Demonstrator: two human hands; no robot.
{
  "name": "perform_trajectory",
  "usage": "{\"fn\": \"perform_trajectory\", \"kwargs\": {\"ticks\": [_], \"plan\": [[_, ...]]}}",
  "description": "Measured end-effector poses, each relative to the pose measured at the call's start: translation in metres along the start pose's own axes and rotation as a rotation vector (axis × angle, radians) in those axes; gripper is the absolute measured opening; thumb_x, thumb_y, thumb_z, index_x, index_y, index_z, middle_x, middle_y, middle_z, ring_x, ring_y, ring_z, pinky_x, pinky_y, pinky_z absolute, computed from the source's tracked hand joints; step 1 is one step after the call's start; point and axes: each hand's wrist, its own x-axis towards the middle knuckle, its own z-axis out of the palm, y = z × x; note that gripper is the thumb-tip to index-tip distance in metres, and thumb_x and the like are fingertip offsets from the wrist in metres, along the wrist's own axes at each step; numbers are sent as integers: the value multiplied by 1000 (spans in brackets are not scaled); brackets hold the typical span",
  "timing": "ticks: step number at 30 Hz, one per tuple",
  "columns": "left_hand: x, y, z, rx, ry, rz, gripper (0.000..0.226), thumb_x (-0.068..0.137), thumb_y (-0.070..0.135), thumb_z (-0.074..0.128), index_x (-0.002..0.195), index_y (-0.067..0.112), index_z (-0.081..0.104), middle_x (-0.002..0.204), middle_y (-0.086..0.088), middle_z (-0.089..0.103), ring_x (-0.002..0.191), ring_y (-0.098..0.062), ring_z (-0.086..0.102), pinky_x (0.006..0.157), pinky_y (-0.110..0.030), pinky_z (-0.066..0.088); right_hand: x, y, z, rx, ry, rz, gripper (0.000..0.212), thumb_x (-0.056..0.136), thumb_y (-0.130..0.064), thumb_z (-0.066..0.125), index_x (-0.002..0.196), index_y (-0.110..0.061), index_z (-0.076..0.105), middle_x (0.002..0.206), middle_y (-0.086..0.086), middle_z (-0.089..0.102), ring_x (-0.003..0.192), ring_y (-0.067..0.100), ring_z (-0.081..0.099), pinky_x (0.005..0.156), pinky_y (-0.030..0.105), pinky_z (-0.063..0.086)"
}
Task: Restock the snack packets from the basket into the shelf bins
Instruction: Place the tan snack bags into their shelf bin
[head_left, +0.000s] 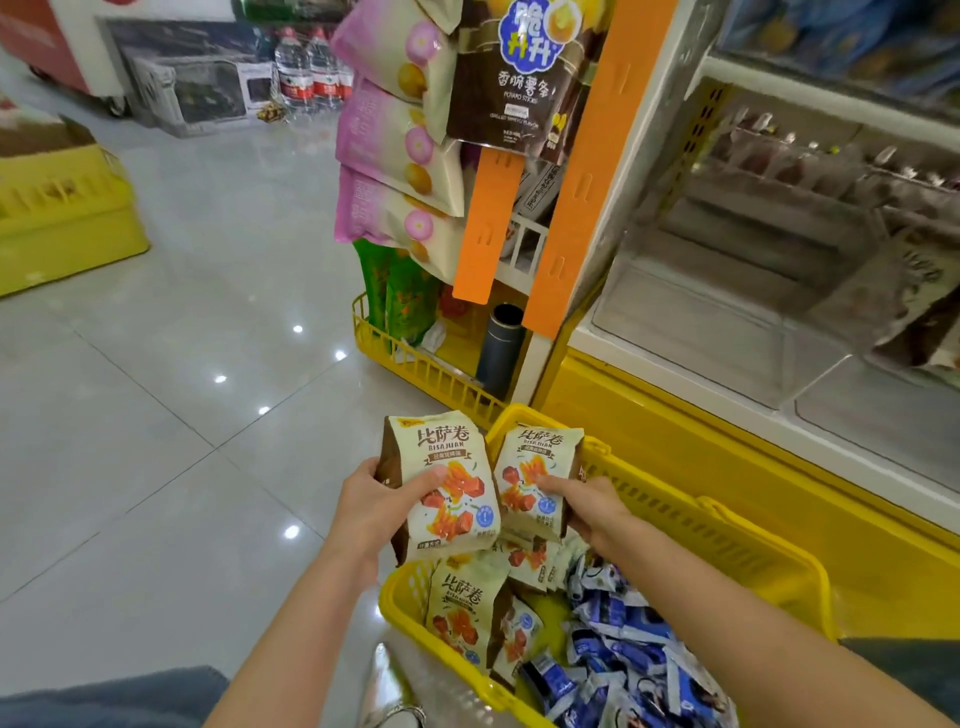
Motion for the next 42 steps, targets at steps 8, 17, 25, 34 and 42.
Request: {"fn": "perform_trajectory", "kwargs": {"ticks": [8, 17, 25, 34, 42], "plan": [[-24, 35, 64, 121, -207, 184, 39, 67, 30, 81, 94, 33, 53, 88, 7, 70, 72, -10, 71, 59, -26, 56, -82, -40, -120, -97, -68, -254, 31, 78, -32, 70, 101, -14, 60, 84, -1, 75, 79, 13, 71, 70, 27, 55], [-53, 93, 152, 252, -435, 401, 38, 68, 32, 79, 96, 37, 54, 87, 10, 72, 73, -1, 68, 51, -12, 50, -142, -98, -269, 71, 192, -458, 20, 77, -29, 67, 94, -19, 61, 81, -3, 75, 72, 7, 71, 50, 16, 53], [-68, 112, 248, 227, -478, 507, 36, 68, 45, 74, 90, 40, 47, 85, 23, 61, 66, 12, 61, 46, -5, 43, -85, -140, -339, 171, 581, -513, 37, 85, -21, 67, 118, -7, 57, 109, 7, 67, 81, 16, 67, 64, 29, 53], [-32, 112, 291, 130, -452, 475, 36, 64, 46, 75, 87, 36, 51, 84, 19, 66, 71, 0, 68, 55, -17, 53, 24, -170, -359, 0, 722, -461, 47, 82, -26, 70, 122, -6, 56, 125, 12, 61, 111, 27, 60, 97, 40, 48], [-14, 114, 323, 64, -594, 421, 32, 67, 37, 78, 89, 30, 56, 67, 25, 68, 62, 3, 67, 44, -10, 46, 80, -163, -377, -538, 777, -334, 59, 88, -34, 61, 132, 0, 42, 131, 18, 53, 119, 34, 50, 98, 38, 41]]}}
